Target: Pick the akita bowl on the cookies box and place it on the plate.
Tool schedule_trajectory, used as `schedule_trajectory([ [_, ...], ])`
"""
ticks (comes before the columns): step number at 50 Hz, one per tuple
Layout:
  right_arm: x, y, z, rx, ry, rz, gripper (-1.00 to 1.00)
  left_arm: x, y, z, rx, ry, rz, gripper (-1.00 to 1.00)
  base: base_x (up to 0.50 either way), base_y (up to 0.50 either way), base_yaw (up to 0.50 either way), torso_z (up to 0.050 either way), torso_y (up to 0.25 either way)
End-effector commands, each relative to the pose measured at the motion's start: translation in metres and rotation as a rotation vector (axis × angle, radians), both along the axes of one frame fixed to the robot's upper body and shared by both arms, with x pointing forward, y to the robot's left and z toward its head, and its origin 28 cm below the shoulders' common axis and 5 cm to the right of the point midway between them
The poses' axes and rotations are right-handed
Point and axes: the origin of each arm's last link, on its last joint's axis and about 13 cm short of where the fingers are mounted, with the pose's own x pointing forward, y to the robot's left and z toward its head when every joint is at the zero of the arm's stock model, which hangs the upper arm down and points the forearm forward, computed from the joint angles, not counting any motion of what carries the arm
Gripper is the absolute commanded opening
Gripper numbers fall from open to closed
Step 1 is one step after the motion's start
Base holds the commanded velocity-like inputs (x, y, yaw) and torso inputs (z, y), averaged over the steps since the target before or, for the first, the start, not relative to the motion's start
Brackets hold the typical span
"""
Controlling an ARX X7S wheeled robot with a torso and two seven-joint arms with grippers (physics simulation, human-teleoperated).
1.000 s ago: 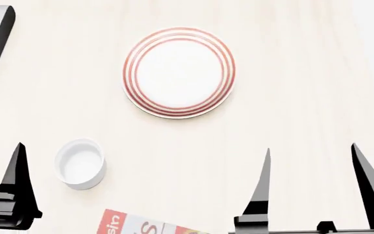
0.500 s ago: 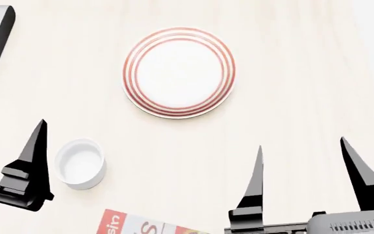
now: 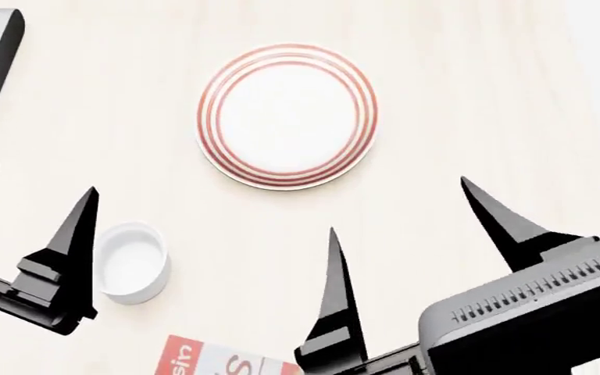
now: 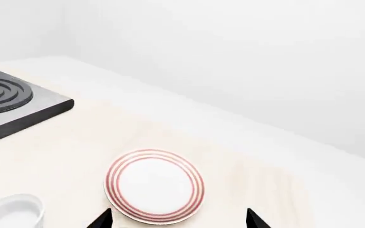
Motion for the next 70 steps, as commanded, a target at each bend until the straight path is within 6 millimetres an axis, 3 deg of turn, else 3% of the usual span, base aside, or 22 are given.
schedule_trajectory([
  [1, -0.022, 0.002, 0.028, -0.089, 0.106, 0.085, 1.00, -0.003, -0.002, 0.000, 0.012, 0.004, -0.019, 1.00, 0.00, 0.00, 0.00, 0.000, 0.000],
  [13, -0.039, 0.013, 0.039, -0.201, 0.192, 0.214, 1.00, 0.000, 0.000, 0.002, 0.028, -0.004, -0.008, 1.00, 0.00, 0.00, 0.00, 0.000, 0.000],
  [40, -0.063, 0.024, 0.042, -0.413, 0.343, 0.369, 1.00, -0.003, 0.000, 0.004, 0.027, -0.011, -0.014, 1.00, 0.00, 0.00, 0.00, 0.000, 0.000],
  [70, -0.071, 0.050, 0.027, -0.575, 0.367, 0.525, 1.00, -0.005, 0.001, 0.002, 0.024, -0.015, -0.025, 1.00, 0.00, 0.00, 0.00, 0.000, 0.000],
])
